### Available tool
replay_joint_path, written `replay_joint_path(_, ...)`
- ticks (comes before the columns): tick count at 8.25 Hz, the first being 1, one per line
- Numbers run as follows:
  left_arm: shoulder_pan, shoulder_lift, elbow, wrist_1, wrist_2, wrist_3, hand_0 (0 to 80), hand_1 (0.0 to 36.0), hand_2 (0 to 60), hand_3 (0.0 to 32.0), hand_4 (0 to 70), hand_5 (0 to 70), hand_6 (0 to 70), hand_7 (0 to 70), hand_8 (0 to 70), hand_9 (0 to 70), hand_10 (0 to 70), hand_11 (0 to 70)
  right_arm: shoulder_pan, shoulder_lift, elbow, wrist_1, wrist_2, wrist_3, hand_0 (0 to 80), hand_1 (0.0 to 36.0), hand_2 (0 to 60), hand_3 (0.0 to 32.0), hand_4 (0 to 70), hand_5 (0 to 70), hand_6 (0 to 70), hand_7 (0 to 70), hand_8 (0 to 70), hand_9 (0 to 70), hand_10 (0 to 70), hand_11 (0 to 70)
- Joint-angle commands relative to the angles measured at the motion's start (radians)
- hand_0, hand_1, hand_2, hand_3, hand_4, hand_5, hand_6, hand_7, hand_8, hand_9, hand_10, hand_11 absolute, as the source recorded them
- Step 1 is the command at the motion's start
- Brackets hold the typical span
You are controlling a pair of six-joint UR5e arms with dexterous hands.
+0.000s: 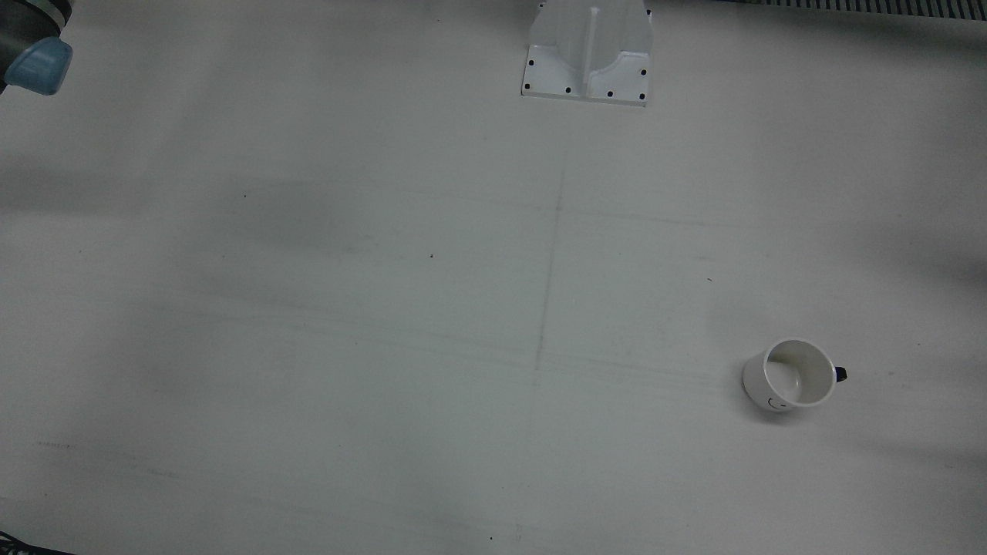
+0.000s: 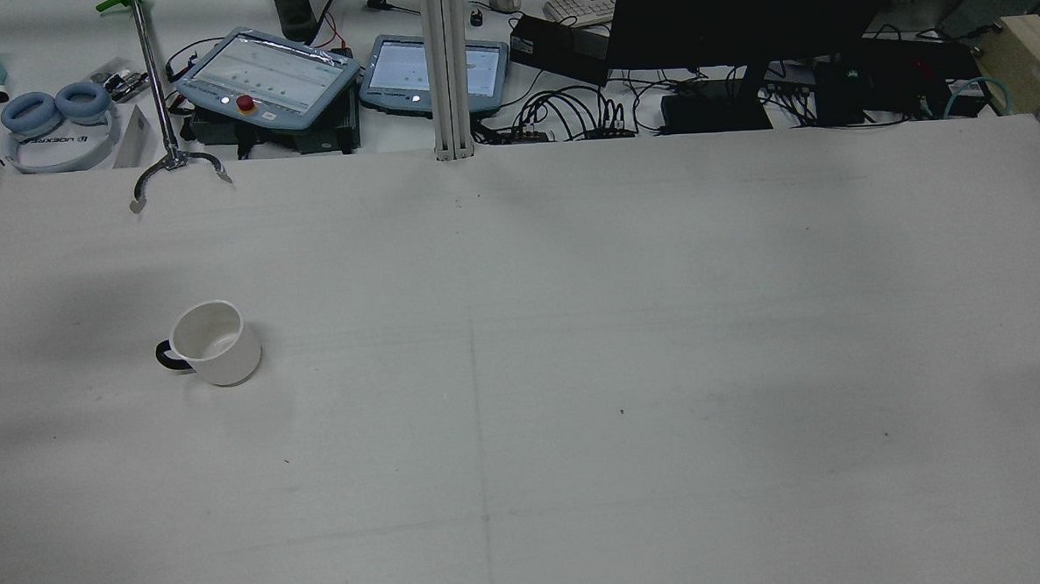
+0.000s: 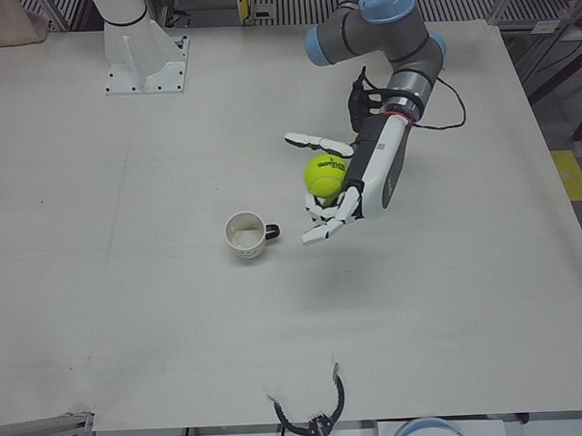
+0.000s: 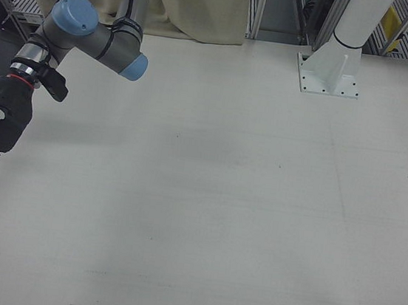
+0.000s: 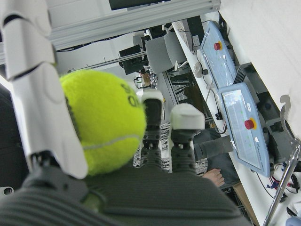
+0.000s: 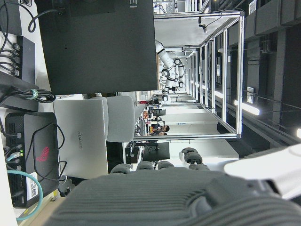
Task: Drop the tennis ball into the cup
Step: 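Carry the tennis ball with the left hand over the white mug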
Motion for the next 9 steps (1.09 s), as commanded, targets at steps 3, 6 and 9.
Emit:
replay_joint_path(3,0.186,-0.072,0.091,-0.026,-0.079,0.094,52.1,12.1,7.0,0.0,13.8,22.4,70.0,70.0,45.5,57.2,57.1,70.0,0.000,-0.001,0.000,0.000,0.000,0.000,0.0,0.0,0.0,0.0,0.0,0.0,0.0,0.0,0.0,0.0,0.0,0.0)
replay_joint_path(6,0.233,-0.089,0.151,-0.046,-0.082,0.106,52.5,12.1,7.8,0.0,13.9,23.3,70.0,70.0,45.7,55.9,55.3,70.0,0.000,-0.001,0.000,0.000,0.000,0.000,0.0,0.0,0.0,0.0,0.0,0.0,0.0,0.0,0.0,0.0,0.0,0.0)
replay_joint_path(9,0.318,-0.147,0.200,-0.025,-0.114,0.114,53.7,13.9,7.7,0.0,14.2,22.2,69.6,70.0,43.8,54.0,53.3,70.0,0.000,-0.001,0.000,0.000,0.000,0.000,0.0,0.0,0.0,0.0,0.0,0.0,0.0,0.0,0.0,0.0,0.0,0.0)
